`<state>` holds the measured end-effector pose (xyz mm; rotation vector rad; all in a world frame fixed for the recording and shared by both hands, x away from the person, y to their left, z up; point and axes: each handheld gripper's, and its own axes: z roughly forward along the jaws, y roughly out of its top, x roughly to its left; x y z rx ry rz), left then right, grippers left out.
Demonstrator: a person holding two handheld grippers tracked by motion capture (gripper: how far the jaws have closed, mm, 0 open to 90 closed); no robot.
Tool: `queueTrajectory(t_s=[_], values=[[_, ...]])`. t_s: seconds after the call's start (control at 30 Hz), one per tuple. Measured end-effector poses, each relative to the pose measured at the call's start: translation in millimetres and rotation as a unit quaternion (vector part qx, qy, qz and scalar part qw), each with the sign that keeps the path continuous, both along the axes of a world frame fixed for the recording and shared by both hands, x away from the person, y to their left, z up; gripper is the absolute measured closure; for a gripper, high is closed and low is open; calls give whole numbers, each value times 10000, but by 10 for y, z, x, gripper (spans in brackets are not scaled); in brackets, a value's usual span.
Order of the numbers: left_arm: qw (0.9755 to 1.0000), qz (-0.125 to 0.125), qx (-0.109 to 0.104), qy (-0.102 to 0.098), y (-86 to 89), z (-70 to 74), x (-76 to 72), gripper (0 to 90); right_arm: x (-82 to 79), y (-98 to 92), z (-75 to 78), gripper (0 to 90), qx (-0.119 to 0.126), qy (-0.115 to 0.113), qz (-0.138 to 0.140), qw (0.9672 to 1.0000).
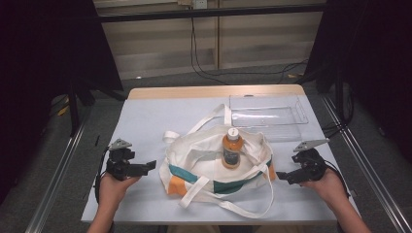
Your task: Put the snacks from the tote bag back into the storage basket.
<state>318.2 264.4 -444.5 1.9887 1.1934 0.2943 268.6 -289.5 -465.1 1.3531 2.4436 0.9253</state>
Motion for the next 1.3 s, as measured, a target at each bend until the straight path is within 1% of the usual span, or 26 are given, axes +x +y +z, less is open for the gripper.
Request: queueTrajectory(t_s=[0.1,0.2,0.23,0.27,0.3,0.33,0.37,0.4,0.43,0.47,0.5,0.6,0.67,0.7,0.73,0.77,0.8,0.87,0.9,0.93,1.03,1.1,1.17,1.2,1.23,1.3], values=[[10000,-32,41,13,2,1,1,16,11,1,7,70,-38,-23,40,10000],[9999,-84,68,23,-2,-8,1,17,17,7,8,70,-91,26,89,9999],[9998,-147,108,23,4,-10,4,16,19,6,8,71,-98,43,105,9999],[9999,-116,74,29,-4,-14,0,16,16,14,10,71,-140,88,78,9998],[9998,-150,124,39,-1,-17,0,17,21,14,10,72,-146,108,102,9998],[9998,-157,110,41,-5,-23,1,16,25,13,13,72,-159,148,150,9997],[9996,-231,179,36,6,-23,6,17,33,14,16,73,-187,138,186,9996],[9997,-213,136,62,-3,-24,0,18,41,9,23,74,-224,142,243,9994],[9998,-189,85,62,-14,-28,-5,19,41,15,35,74,-255,232,216,9992],[9994,-266,185,79,-3,-23,-4,19,50,13,43,75,-290,222,233,9991],[9997,-218,130,54,-14,-30,-9,19,60,12,51,75,-290,236,281,9989],[9996,-231,104,112,-7,-33,-9,19,82,24,88,75,-361,384,280,9982],[9997,-206,35,134,-11,-41,-11,18,111,22,107,75,-453,397,387,9974],[9997,-210,55,146,-6,-40,-13,18,118,29,122,76,-461,461,389,9971],[9995,-256,99,155,4,-38,-12,17,137,41,149,76,-473,567,397,9965],[9995,-260,95,150,9,-39,-13,17,153,37,160,77,-514,558,486,9959],[9996,-245,83,137,16,-38,-14,17,153,37,160,77,-514,558,486,9959],[9998,-163,1,115,15,-38,-20,17,175,52,185,76,-575,652,520,9949],[9997,-214,22,125,30,-30,-18,17,182,60,202,77,-635,728,566,9937],[9997,-207,68,95,37,-28,-20,17,194,70,214,77,-683,741,600,9931],[9996,-229,85,114,44,-28,-21,17,221,102,246,75,-773,837,709,9910],[9997,-200,43,109,34,-38,-24,17,236,128,265,76,-800,955,744,9894],[9995,-263,114,128,33,-35,-20,18,266,153,286,76,-918,1042,830,9868],[9995,-263,114,128,33,-35,-20,19,266,153,286,76,-918,1042,830,9868],[9993,-338,116,135,39,-34,-16,19,279,156,293,76,-939,1062,843,9863],[9995,-298,84,116,29,-37,-18,19,298,162,312,76,-966,1155,870,9848]])
